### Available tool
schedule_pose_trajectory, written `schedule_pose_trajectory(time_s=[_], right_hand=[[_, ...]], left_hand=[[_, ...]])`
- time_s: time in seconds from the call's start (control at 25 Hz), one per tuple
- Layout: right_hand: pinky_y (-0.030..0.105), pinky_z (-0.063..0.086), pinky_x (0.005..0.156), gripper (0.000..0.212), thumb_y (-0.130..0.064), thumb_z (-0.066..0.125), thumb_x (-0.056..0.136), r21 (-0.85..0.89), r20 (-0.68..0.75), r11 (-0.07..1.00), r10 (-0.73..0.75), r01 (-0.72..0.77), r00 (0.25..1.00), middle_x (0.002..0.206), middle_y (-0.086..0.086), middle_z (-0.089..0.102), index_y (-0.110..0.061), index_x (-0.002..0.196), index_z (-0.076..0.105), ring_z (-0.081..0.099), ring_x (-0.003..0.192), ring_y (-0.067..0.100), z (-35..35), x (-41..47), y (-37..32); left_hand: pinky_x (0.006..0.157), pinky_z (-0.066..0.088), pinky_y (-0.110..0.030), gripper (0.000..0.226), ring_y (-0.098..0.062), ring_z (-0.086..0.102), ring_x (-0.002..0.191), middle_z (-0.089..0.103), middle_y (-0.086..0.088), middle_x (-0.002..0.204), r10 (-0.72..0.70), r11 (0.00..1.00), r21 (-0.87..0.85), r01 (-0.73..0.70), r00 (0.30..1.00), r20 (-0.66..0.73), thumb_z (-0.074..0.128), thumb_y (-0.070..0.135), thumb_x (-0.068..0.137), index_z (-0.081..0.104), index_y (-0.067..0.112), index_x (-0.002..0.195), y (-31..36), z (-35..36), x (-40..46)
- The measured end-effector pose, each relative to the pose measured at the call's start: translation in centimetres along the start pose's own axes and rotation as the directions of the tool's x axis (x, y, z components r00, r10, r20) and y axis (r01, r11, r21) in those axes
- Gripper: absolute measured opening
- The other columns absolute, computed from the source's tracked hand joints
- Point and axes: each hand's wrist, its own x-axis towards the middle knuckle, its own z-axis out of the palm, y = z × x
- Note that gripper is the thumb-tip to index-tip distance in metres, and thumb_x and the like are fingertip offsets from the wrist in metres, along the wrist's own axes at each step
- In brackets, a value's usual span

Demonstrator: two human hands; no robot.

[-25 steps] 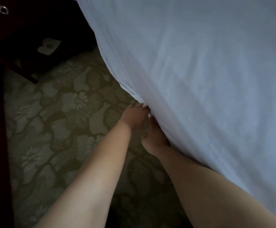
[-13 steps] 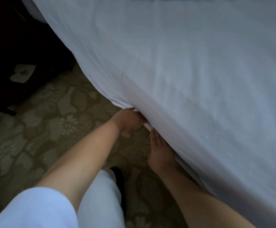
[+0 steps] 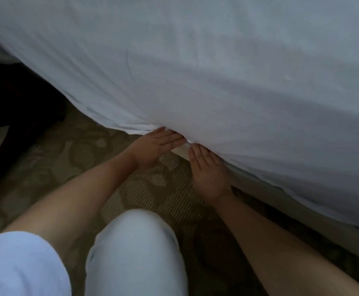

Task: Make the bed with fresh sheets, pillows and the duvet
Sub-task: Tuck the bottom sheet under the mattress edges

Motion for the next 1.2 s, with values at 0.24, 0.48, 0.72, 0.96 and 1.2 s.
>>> schedule_pose_trajectory(time_s=[0.24,0.48,0.72,0.96,1.2], right_hand=[[0.038,0.033,0.096,0.051,-0.014,0.035,0.076,-0.187,-0.113,0.978,0.072,-0.092,0.991,0.111,0.019,0.068,0.003,0.112,0.067,0.066,0.099,0.030,0.6,1.4,-1.2],[0.038,0.035,0.095,0.050,-0.011,0.039,0.075,-0.316,-0.202,0.944,0.029,-0.093,0.979,0.112,0.019,0.066,0.003,0.114,0.065,0.063,0.102,0.032,1.6,1.9,-1.1],[0.038,0.029,0.105,0.053,-0.011,0.038,0.078,-0.304,-0.230,0.952,-0.031,-0.042,0.973,0.126,0.019,0.059,0.003,0.125,0.058,0.053,0.116,0.032,2.7,0.8,-1.0],[0.043,0.031,0.106,0.054,-0.014,0.036,0.079,-0.262,-0.217,0.954,0.088,-0.145,0.972,0.125,0.021,0.060,0.005,0.124,0.059,0.059,0.113,0.034,3.5,1.7,-2.6],[0.038,0.048,0.090,0.057,-0.018,0.034,0.070,-0.182,-0.220,0.948,0.219,-0.260,0.951,0.109,0.019,0.066,0.005,0.112,0.065,0.063,0.098,0.033,3.4,2.6,-4.8]], left_hand=[[0.104,0.032,-0.049,0.044,-0.031,0.046,0.113,0.045,-0.014,0.124,0.015,0.993,0.115,0.022,0.947,-0.320,0.038,0.007,0.086,0.042,0.003,0.130,0.3,4.1,0.3],[0.095,0.040,-0.043,0.037,-0.032,0.049,0.103,0.059,-0.020,0.113,0.118,0.976,0.217,-0.023,0.891,-0.439,0.030,0.003,0.093,0.057,-0.004,0.118,-1.2,3.8,0.8],[0.083,0.049,-0.041,0.037,-0.031,0.052,0.099,0.067,-0.019,0.104,0.282,0.921,0.370,-0.125,0.867,-0.410,0.040,0.006,0.086,0.065,-0.004,0.111,-2.3,2.7,1.0],[0.081,0.049,-0.040,0.037,-0.032,0.055,0.093,0.067,-0.019,0.100,0.267,0.937,0.317,-0.148,0.888,-0.374,0.044,0.004,0.080,0.067,-0.003,0.107,-2.1,1.6,1.4],[0.070,0.056,-0.036,0.038,-0.033,0.066,0.091,0.068,-0.020,0.103,0.303,0.905,0.381,-0.191,0.916,-0.261,0.040,0.006,0.084,0.068,-0.003,0.108,-3.3,0.0,-0.3]])
